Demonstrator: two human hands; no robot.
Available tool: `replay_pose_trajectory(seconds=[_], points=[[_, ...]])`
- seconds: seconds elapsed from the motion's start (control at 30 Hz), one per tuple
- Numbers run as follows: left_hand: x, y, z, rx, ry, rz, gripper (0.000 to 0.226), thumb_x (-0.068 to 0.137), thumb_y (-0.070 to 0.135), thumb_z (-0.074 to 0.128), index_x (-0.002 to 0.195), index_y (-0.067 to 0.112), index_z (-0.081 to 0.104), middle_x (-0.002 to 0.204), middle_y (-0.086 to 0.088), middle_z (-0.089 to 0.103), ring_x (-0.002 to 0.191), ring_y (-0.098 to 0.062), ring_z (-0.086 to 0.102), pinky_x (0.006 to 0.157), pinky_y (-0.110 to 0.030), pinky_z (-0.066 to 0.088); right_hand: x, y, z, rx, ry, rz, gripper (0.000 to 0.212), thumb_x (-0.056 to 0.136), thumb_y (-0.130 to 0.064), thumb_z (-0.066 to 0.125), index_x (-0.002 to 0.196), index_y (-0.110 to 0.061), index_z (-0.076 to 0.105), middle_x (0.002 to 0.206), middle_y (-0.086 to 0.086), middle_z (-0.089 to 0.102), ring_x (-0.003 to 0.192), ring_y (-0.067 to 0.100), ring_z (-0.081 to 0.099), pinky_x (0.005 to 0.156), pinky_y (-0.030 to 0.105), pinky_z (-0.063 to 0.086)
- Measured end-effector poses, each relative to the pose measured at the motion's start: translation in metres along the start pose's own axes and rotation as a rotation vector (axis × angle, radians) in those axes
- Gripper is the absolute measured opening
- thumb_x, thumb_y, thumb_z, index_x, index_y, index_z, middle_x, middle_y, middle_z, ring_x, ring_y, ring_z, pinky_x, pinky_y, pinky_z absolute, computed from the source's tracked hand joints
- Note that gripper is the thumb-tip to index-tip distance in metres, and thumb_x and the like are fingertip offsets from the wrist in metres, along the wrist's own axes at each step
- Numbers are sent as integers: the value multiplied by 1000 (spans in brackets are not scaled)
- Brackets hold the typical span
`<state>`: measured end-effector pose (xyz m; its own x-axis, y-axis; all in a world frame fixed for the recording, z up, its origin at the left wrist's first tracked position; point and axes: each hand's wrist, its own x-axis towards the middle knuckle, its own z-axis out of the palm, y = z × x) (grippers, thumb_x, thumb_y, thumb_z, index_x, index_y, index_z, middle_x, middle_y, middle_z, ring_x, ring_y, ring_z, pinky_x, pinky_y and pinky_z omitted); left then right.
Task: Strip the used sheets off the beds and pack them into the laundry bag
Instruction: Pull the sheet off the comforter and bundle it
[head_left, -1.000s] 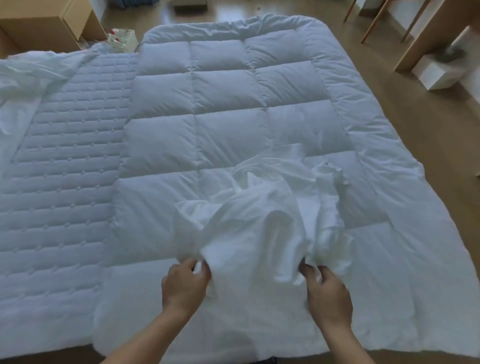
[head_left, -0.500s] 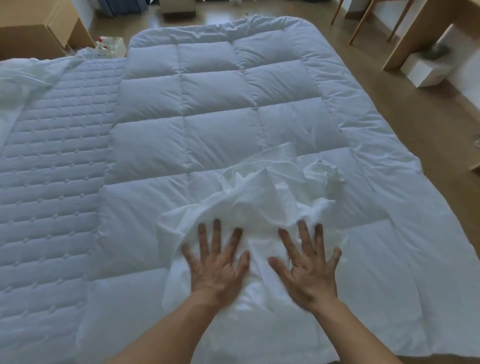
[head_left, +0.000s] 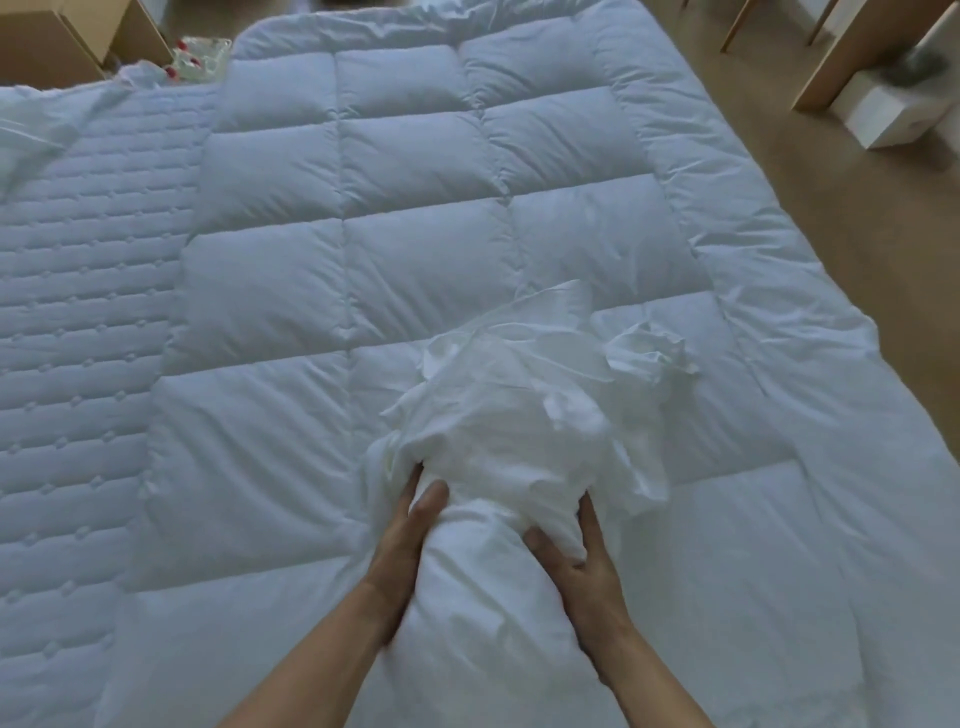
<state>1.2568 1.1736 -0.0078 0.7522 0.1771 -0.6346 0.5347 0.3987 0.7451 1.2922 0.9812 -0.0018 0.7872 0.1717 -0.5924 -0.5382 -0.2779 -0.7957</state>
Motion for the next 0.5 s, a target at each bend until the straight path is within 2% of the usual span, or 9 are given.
replay_pose_trajectory(seconds=[0.07, 0.17, 0.27, 0.33, 0.37, 0.4, 0.43, 0.47, 0.5], points=[[7, 22, 8, -36, -47, 69, 82, 65, 69, 74, 140, 43, 52, 138, 5, 61, 127, -22, 59, 109, -48, 43, 1, -20, -8, 34, 55, -108, 111, 45, -78, 74, 142, -67, 21, 137, -24, 51, 118, 6, 55, 91, 23, 46], [14, 34, 17, 30, -16, 92, 86, 64, 77, 68, 141, 43, 50, 135, 10, 63, 126, -17, 59, 107, -42, 44, 7, -26, -18, -66, 140, -131, 130, 34, -95, 67, 149, -61, 19, 143, -18, 47, 127, 14, 52, 104, 38, 45], [10, 8, 14, 450, 121, -41, 103, 55, 94, 46, 145, 44, 41, 132, 10, 59, 128, -23, 54, 102, -36, 42, 10, 0, -16, -425, 103, 58, 130, 35, -105, 45, 150, -60, 2, 150, 3, 38, 136, 31, 43, 104, 44, 42], [7, 1, 9, 728, 214, -125, 103, 57, 89, 43, 146, 38, 39, 135, 1, 60, 126, -30, 54, 101, -43, 44, 12, 20, -13, -695, 121, 167, 135, 29, -112, 21, 151, -57, -3, 160, 12, 21, 145, 34, 29, 110, 51, 35], [10, 3, 11, 831, 284, -118, 97, 63, 83, 45, 146, 33, 38, 140, -4, 55, 130, -33, 50, 105, -49, 42, 15, 23, -13, -771, 181, 153, 136, 30, -112, 15, 152, -53, 5, 164, 10, 12, 149, 33, 19, 112, 55, 30], [13, 5, 16, 935, 381, -56, 89, 71, 73, 48, 147, 28, 34, 149, -8, 45, 137, -34, 40, 109, -53, 37, 18, 22, -13, -834, 246, 77, 132, 35, -111, 17, 151, -49, 18, 165, 8, 3, 152, 31, 8, 112, 61, 26], [11, 9, 27, 1011, 492, 96, 81, 79, 59, 50, 149, 24, 28, 156, -10, 33, 144, -35, 28, 114, -56, 31, 19, 18, -14, -895, 306, -59, 123, 42, -109, 24, 146, -42, 31, 166, 7, 0, 154, 31, 1, 110, 66, 23], [8, 15, 39, 1045, 559, 338, 76, 82, 47, 50, 150, 23, 24, 160, -12, 24, 148, -35, 20, 117, -55, 25, 22, 16, -15, -934, 343, -212, 115, 51, -105, 32, 141, -33, 36, 167, 7, 1, 154, 32, 0, 108, 70, 21], [4, 20, 55, 1042, 550, 594, 75, 83, 40, 49, 151, 23, 24, 162, -13, 20, 150, -35, 15, 117, -53, 21, 25, 17, -15, -963, 354, -327, 112, 60, -100, 36, 143, -25, 36, 168, 9, 6, 155, 33, 3, 107, 72, 19]])
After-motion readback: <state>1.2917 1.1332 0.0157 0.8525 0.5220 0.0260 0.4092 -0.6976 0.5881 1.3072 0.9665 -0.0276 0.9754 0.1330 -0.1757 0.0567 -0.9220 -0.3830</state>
